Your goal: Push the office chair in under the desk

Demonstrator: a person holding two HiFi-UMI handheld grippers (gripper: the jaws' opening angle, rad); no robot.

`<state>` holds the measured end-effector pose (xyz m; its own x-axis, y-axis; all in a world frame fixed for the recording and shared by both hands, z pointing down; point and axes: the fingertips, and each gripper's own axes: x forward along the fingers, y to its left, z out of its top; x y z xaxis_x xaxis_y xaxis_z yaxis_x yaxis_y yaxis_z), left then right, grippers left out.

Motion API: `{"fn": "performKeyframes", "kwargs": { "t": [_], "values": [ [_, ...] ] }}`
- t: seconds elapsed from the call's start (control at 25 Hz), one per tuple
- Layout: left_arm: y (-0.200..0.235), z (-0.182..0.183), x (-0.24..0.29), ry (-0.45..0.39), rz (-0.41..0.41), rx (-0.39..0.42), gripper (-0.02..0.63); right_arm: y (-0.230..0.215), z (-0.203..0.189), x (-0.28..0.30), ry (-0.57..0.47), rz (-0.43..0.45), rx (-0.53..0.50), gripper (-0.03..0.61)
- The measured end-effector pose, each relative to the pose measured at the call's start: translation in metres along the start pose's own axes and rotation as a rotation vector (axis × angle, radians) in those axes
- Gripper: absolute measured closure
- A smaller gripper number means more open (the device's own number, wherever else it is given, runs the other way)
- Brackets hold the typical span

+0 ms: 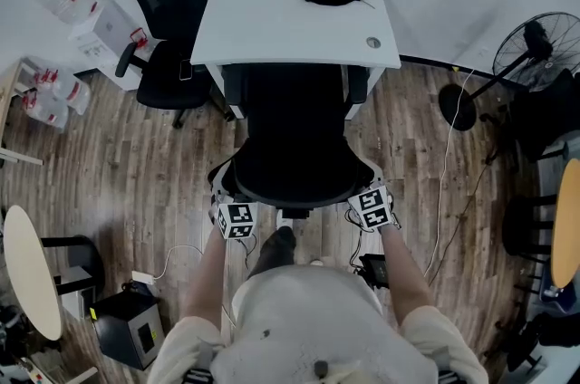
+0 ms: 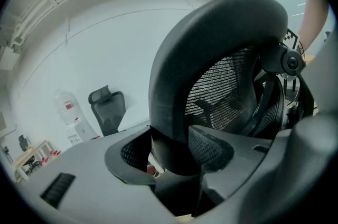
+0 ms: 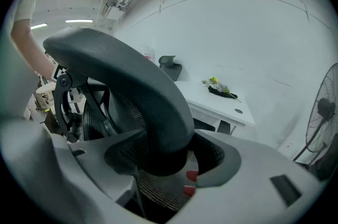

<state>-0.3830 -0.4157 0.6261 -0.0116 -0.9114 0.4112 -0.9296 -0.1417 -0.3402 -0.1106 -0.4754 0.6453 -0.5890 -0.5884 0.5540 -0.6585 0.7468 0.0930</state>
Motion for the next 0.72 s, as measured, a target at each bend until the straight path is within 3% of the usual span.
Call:
{"fn": "performKeyframes", "kwargs": {
  "t": [0.72],
  "values": [
    [0.038,0.000,0.021,-0.012,-0.020,0.016,0.380,0.010,0.024,0.027,0.008,-0.024,0.014,0.307]
  ]
}}
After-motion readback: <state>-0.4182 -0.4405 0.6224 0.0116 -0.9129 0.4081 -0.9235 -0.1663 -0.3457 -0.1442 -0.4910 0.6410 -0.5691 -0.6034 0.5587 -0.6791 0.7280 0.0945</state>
